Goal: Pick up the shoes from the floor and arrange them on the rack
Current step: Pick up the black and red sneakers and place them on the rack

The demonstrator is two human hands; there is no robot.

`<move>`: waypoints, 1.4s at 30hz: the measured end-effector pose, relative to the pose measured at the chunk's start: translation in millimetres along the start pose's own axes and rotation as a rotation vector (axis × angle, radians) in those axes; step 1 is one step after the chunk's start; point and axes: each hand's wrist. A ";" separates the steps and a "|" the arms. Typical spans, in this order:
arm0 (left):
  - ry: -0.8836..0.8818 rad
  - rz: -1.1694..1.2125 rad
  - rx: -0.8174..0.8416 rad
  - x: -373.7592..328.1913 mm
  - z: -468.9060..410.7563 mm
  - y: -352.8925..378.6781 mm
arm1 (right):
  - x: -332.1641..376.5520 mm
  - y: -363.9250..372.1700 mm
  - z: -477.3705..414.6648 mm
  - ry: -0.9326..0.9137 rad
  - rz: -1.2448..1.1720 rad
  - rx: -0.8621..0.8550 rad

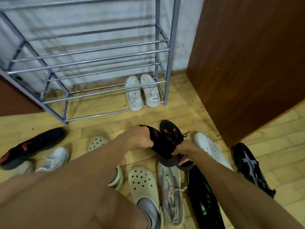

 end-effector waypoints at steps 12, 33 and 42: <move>0.168 1.116 -0.414 3.5 140.5 -31.4 | 124.8 42.3 154.3 -0.550 0.005 0.111; 0.155 1.406 -0.860 279.3 288.9 -8.1 | 267.5 343.7 204.8 -0.512 0.584 0.318; -0.034 1.315 -0.684 394.1 196.1 45.0 | 226.9 398.3 75.7 -0.209 0.486 0.391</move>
Point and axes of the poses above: each hand's wrist, its own z-axis away from the middle knuckle, its own y-axis out of the palm, x = y × z, and after that the axes turned 13 degrees about x, right-handed
